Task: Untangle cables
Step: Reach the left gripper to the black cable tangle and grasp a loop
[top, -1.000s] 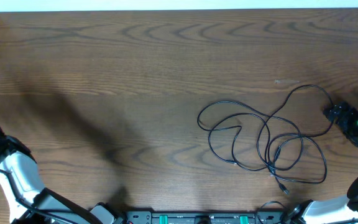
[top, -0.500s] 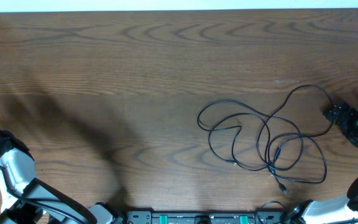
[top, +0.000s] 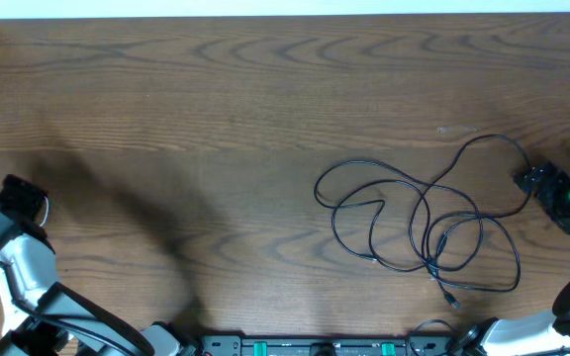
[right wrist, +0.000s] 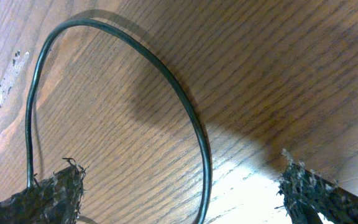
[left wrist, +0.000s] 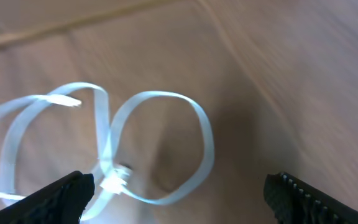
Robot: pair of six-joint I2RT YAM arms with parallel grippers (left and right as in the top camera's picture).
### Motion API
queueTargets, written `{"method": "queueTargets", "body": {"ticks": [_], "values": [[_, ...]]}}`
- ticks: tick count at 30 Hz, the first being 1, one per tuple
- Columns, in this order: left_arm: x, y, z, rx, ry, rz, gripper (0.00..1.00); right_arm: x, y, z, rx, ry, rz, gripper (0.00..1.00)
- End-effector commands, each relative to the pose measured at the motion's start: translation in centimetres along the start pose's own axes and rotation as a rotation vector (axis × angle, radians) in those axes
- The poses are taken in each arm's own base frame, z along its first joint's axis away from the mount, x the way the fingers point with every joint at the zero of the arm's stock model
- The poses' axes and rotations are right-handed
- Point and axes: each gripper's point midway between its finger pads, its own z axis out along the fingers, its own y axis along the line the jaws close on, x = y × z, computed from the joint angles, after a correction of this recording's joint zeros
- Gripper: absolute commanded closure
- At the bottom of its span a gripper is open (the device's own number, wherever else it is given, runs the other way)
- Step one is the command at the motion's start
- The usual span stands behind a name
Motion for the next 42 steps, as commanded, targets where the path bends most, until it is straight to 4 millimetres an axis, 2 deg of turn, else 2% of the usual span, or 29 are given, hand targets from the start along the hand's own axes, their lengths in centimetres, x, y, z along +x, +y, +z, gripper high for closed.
{"method": "queueTargets", "body": {"ticks": [1,5,8,9,12,13,16,19,25,27,32,35,39,42], "values": [[1.8,-5.0,-0.8,0.157,0.071,0.024,0.08,-0.1,0.1,0.0,-0.011,0.0,0.004,0.01],[4.8,-9.2,-1.5,0.228,0.148,0.108,0.07,-0.1,0.3,0.0,-0.023,0.001,0.004,0.01],[7.9,-13.3,-2.8,0.303,0.214,0.207,0.08,0.0,0.4,0.0,-0.025,0.006,0.005,0.01],[9.3,-15.1,-3.5,0.334,0.239,0.26,0.07,0.1,0.4,0.0,-0.025,0.007,0.006,0.01],[12.4,-18.2,-5.2,0.408,0.285,0.384,0.07,0.1,0.4,0.0,-0.025,0.009,0.006,0.01],[14.1,-19.5,-6.2,0.441,0.311,0.439,0.07,0.1,0.4,0.0,-0.025,0.011,0.005,0.01],[18.1,-22.0,-8.4,0.516,0.363,0.569,0.07,0.3,0.7,0.1,-0.027,0.016,-0.003,0.01],[21.7,-23.8,-10.5,0.58,0.407,0.665,0.07,0.4,1.2,0.3,-0.031,0.022,-0.016,0.01],[26.7,-25.9,-13.4,0.667,0.464,0.806,0.03,0.8,2.2,0.7,-0.039,0.035,-0.047,0.01],[28.9,-26.7,-15.1,0.726,0.472,0.907,0.01,0.9,2.5,0.8,-0.043,0.039,-0.056,0.01],[32.1,-28.5,-18.7,0.832,0.47,0.987,0.02,1.0,3.1,1.0,-0.048,0.043,-0.073,0.01],[33.8,-29.5,-21.0,0.872,0.498,0.935,0.02,1.2,3.5,1.1,-0.051,0.048,-0.083,0.01],[35.8,-30.8,-24.0,0.963,0.483,0.966,0.02,1.4,3.8,1.2,-0.055,0.054,-0.093,0.01],[36.9,-31.5,-25.1,0.966,0.496,0.901,0.02,1.5,4.1,1.3,-0.057,0.056,-0.1,0.01]]}}
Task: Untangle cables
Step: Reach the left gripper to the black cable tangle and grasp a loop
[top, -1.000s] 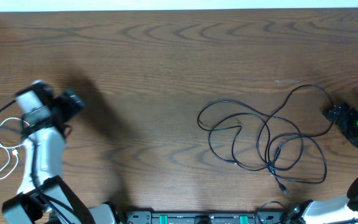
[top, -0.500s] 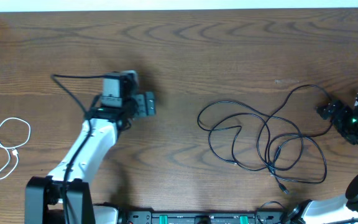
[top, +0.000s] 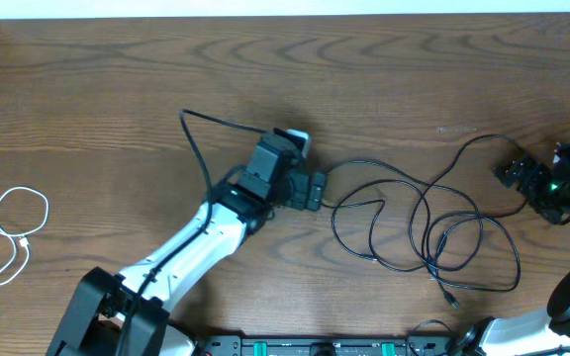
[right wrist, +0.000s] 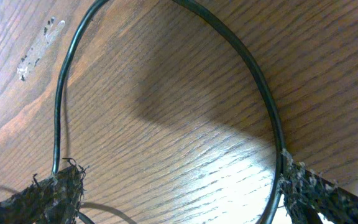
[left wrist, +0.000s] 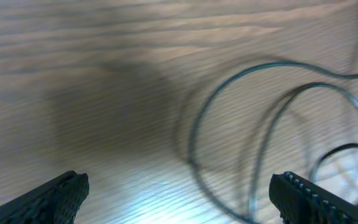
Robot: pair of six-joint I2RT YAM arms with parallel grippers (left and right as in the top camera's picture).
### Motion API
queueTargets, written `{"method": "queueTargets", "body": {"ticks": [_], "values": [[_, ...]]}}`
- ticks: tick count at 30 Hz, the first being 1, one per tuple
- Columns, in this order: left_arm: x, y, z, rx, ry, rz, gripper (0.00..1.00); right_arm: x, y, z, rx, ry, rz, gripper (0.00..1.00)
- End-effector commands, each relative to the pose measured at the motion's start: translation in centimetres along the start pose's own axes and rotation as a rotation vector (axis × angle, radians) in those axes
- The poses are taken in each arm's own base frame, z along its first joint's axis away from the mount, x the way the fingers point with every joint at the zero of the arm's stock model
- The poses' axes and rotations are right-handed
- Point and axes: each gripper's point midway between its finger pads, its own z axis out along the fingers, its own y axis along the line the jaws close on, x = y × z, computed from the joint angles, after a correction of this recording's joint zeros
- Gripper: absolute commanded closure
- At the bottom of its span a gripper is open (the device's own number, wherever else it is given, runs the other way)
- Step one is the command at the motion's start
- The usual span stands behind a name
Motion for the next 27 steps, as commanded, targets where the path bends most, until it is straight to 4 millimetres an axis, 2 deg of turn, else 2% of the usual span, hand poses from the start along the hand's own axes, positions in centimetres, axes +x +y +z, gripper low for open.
{"method": "queueTargets", "body": {"ticks": [1,3,6,7,11,14,18,22,27], "values": [[0.8,-0.8,1.1,-0.024,0.003,-0.107,0.02,0.0,0.6,0.2,-0.014,0.005,-0.014,0.01],[2.1,-0.6,2.6,-0.057,0.033,-0.179,0.02,0.0,0.6,0.2,-0.014,0.007,-0.013,0.01],[4.3,-0.8,4.7,-0.074,0.097,-0.179,0.02,0.1,0.6,0.2,-0.013,0.01,-0.012,0.01],[4.5,-0.8,5.0,-0.073,0.1,-0.178,0.02,0.1,0.6,0.2,-0.013,0.01,-0.011,0.01],[3.8,-1.0,5.3,-0.06,0.071,-0.177,0.02,0.2,0.6,0.2,-0.013,0.013,-0.01,0.01],[4.1,-0.9,5.3,-0.065,0.081,-0.189,0.02,0.2,0.6,0.2,-0.013,0.013,-0.01,0.01],[5.2,-1.0,5.2,-0.079,0.118,-0.365,0.02,0.2,0.6,0.2,-0.013,0.013,-0.01,0.01],[5.5,-1.7,5.2,-0.07,0.125,-0.355,0.02,0.2,0.6,0.2,-0.013,0.012,-0.01,0.01],[4.5,-2.4,5.4,-0.042,0.088,-0.349,0.02,0.2,0.6,0.2,-0.013,0.013,-0.01,0.01]]}}
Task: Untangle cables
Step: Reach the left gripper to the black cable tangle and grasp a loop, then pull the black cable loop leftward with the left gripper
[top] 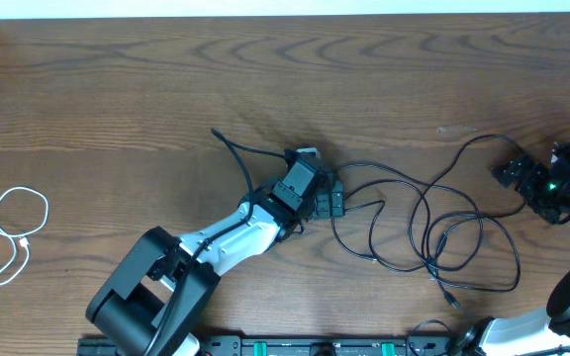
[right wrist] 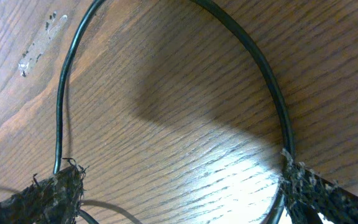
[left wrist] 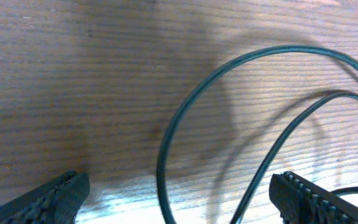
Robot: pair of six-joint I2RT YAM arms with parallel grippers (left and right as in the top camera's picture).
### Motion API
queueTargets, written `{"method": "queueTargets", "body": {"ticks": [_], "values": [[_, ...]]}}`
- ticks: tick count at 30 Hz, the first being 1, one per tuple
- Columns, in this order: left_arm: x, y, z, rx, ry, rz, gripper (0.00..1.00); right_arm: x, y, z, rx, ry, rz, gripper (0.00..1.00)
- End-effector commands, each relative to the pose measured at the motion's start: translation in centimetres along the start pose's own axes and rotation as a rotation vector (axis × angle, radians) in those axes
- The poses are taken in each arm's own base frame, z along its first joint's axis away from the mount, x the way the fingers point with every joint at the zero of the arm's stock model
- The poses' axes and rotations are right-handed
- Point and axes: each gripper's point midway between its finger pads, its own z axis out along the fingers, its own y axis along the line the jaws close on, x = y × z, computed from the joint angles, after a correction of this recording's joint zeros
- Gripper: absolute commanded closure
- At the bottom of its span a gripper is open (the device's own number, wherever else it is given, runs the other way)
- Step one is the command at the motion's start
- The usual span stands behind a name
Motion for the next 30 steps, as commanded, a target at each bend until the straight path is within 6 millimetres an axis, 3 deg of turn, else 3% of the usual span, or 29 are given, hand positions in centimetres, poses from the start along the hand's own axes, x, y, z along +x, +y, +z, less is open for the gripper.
{"method": "queueTargets", "body": {"ticks": [1,4,9,13,18,25,30], "values": [[-0.2,-0.3,0.1,0.013,-0.013,-0.024,0.02,0.0,0.3,0.1,-0.011,0.003,-0.006,0.01],[-0.4,-0.6,0.1,0.023,-0.024,-0.023,0.02,0.0,0.3,0.1,-0.011,0.004,-0.006,0.01],[1.2,-2.6,-0.1,0.133,0.088,-0.189,0.02,0.0,0.3,0.1,-0.011,0.003,-0.007,0.01],[1.2,-2.2,-0.1,0.116,0.09,-0.21,0.02,-0.3,0.4,0.1,-0.012,-0.007,-0.011,0.01],[2.0,-0.1,-0.1,0.034,0.143,-0.51,0.02,-0.4,0.4,0.1,-0.013,-0.011,-0.013,0.01],[2.7,-0.7,-0.3,0.048,0.196,-0.639,0.02,-0.6,0.4,0.1,-0.013,-0.017,-0.016,0.01],[3.7,-1.4,-0.6,0.076,0.262,-0.641,0.19,-0.6,0.4,0.1,-0.013,-0.018,-0.016,0.01]]}}
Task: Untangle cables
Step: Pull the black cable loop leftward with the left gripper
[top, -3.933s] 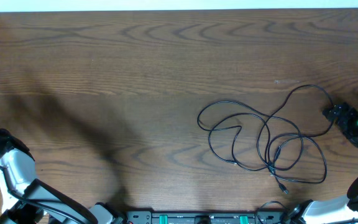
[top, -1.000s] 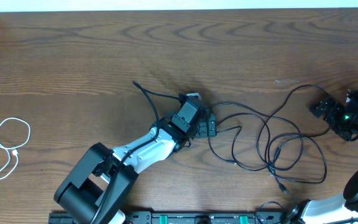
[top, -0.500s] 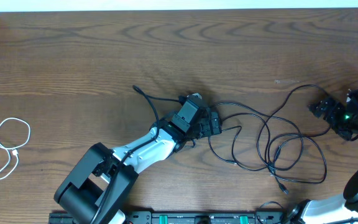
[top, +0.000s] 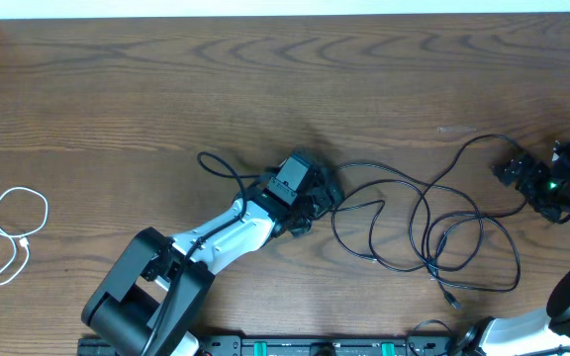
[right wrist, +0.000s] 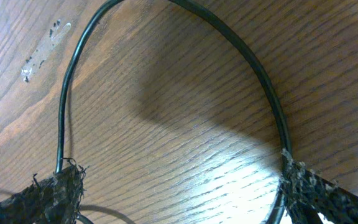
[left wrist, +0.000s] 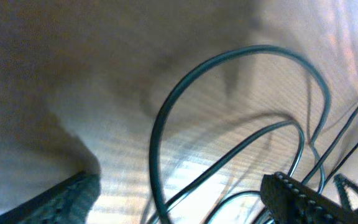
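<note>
A thin black cable (top: 369,163) lies in tangled loops on the right half of the wooden table (top: 265,79); one plug end (top: 453,300) points toward the front. My left gripper (top: 327,193) is open at the tangle's left loop. In the left wrist view that loop of black cable (left wrist: 241,53) runs down between the left gripper's (left wrist: 179,199) fingers. My right gripper (top: 508,173) is open at the tangle's far right loop. In the right wrist view an arc of black cable (right wrist: 254,64) spans the gap between the right gripper's (right wrist: 179,199) frayed pads (right wrist: 55,193).
A white cable (top: 8,232) lies coiled by itself near the table's left edge. The left arm's own black lead (top: 221,163) curls over the wood behind its wrist. A pale scuff (top: 443,130) marks the table near the back right.
My left gripper has tilted at the tangle's left loop, so its wrist view now takes in more loops to the right. The right gripper and the cable loops have not moved.
My left gripper was open at the table's far left over the white cable, the right one open at the black cable's right loop. Then the left arm stood mid-table beside the black tangle, the white cable lying at the left edge. It then straddled the left loop, as now.
</note>
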Robot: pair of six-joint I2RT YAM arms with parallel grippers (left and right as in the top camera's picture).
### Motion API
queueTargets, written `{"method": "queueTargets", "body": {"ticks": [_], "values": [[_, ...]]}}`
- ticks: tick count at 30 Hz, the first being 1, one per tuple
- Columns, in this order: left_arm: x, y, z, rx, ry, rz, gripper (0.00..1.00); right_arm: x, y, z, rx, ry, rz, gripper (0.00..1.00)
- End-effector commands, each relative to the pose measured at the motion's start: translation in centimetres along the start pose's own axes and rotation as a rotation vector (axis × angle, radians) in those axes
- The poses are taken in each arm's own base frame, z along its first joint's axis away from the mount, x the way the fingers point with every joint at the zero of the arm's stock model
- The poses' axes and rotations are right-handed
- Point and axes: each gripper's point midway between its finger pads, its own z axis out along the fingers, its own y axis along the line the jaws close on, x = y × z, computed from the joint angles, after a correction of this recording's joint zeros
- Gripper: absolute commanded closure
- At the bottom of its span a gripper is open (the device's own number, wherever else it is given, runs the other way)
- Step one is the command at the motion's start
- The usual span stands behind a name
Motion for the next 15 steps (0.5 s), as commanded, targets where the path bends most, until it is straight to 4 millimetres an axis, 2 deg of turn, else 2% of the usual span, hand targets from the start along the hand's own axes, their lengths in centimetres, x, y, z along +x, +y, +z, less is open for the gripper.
{"method": "queueTargets", "body": {"ticks": [1,9,12,15], "values": [[1.6,0.9,0.4,-0.017,0.087,-0.043,0.2,-0.1,0.3,0.1,-0.012,0.001,-0.007,0.01],[3.0,0.7,0.6,-0.019,0.12,-0.021,0.35,-0.2,0.4,0.1,-0.012,-0.005,-0.01,0.01],[3.1,0.7,0.6,-0.021,0.12,-0.017,0.52,-0.3,0.4,0.1,-0.012,-0.006,-0.011,0.01],[3.1,0.7,0.6,-0.019,0.119,-0.01,0.85,-0.2,0.4,0.1,-0.012,-0.005,-0.01,0.01]]}}
